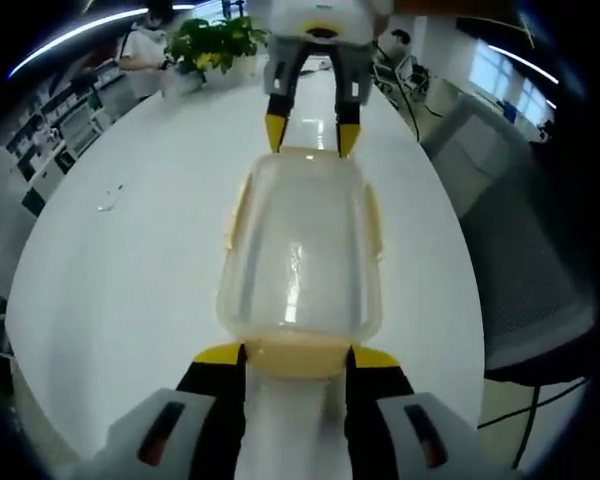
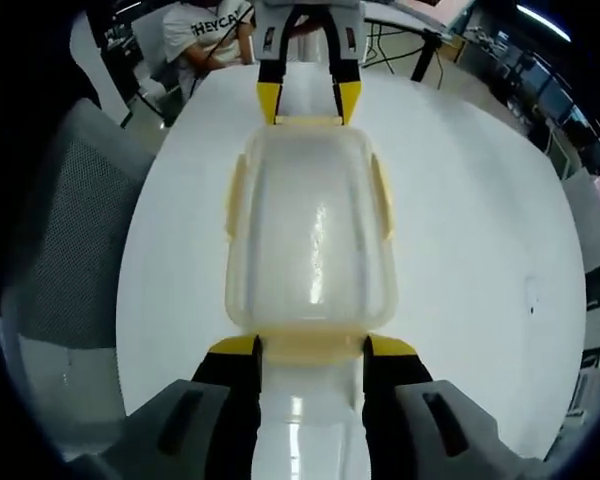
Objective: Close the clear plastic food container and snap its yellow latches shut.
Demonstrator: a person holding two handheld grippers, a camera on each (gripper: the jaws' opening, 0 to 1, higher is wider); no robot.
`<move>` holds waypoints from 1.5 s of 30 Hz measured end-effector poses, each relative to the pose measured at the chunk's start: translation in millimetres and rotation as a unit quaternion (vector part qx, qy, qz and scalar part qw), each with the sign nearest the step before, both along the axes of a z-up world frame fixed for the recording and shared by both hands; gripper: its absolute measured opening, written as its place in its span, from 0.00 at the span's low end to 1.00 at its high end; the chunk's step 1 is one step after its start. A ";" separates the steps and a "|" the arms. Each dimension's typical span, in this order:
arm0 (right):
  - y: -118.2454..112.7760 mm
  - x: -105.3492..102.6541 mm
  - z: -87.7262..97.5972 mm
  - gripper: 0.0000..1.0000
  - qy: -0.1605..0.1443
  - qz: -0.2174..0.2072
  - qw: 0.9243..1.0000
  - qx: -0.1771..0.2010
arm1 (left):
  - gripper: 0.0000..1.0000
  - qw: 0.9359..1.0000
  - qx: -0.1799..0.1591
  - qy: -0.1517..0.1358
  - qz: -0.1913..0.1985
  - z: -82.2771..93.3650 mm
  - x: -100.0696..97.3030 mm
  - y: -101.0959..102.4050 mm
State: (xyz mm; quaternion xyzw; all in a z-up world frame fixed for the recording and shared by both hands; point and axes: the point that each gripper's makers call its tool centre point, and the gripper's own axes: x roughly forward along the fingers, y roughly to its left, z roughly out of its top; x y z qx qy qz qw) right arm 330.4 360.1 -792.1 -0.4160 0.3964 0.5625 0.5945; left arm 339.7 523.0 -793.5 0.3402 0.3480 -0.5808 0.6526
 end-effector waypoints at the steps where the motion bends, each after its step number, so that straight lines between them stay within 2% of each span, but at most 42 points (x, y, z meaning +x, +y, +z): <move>1: -0.9 0.2 0.6 0.36 0.000 0.000 1.000 -0.001 | 0.33 1.000 -0.003 0.000 0.000 1.8 0.3 -0.6; 13: -12.1 -1.8 7.8 0.36 0.001 0.003 1.000 -0.011 | 0.33 1.000 -0.016 -0.007 0.002 13.6 -2.9 -12.6; 21: -20.7 -6.3 12.5 0.36 0.005 0.000 1.000 -0.009 | 0.33 1.000 -0.007 -0.008 -0.002 10.5 -3.7 -20.7; 45: -71.9 -12.2 21.8 0.36 0.004 0.002 1.000 0.006 | 0.33 1.000 -0.006 -0.011 0.005 29.8 -11.7 -72.5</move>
